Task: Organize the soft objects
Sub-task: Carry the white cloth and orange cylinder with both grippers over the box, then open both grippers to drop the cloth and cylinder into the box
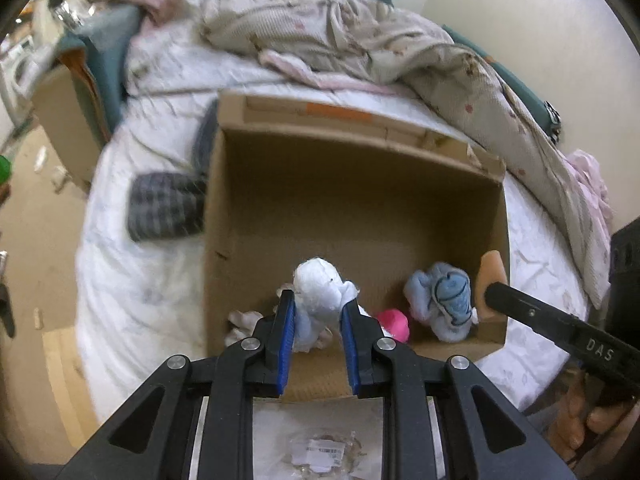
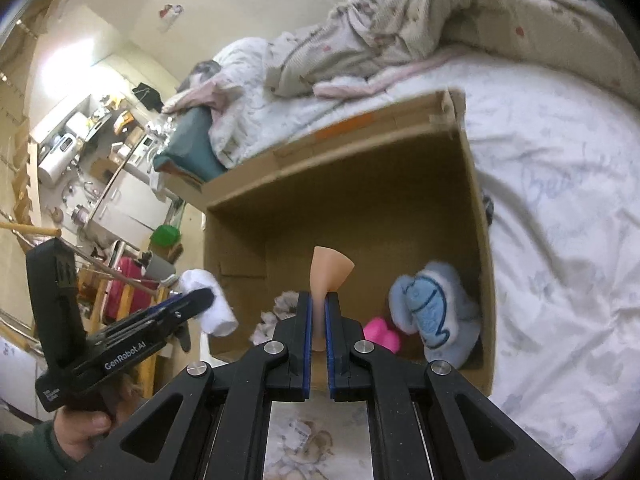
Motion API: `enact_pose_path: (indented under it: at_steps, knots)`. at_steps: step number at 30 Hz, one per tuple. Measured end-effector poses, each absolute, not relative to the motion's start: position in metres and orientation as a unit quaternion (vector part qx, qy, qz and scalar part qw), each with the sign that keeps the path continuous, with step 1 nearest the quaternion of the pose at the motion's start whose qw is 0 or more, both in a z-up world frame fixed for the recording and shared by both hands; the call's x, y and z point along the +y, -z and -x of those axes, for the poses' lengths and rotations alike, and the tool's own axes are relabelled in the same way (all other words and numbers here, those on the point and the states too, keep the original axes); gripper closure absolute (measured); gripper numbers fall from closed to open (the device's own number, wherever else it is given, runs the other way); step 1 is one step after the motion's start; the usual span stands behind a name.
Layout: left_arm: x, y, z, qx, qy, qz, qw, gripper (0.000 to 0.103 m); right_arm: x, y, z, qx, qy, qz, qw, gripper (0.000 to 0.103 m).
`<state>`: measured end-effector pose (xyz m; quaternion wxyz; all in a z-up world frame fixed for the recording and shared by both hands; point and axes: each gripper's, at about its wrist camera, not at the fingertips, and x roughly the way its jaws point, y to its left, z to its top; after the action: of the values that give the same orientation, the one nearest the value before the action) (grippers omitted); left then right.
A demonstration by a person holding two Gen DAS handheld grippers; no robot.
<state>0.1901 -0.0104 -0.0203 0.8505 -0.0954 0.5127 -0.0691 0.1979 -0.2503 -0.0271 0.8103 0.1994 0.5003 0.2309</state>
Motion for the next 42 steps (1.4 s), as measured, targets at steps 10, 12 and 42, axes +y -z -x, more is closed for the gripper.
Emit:
enact_pose_path:
  at_steps: [10, 12, 42]
  knots:
    - [-0.022, 0.047, -0.198, 0.533, 0.075, 0.089, 0.838, 0.083, -0.233, 0.063, -0.211, 0.545, -0.224, -0.179, 0.788, 0.095]
    - [-0.024, 0.050, -0.197, 0.537, 0.076, 0.084, 0.836, 0.083, -0.228, 0.068, -0.212, 0.552, -0.226, -0.172, 0.784, 0.095]
    - [-0.030, 0.044, -0.193, 0.518, 0.059, 0.043, 0.852, 0.077, -0.231, 0.073, -0.205, 0.549, -0.220, -0.154, 0.792, 0.095]
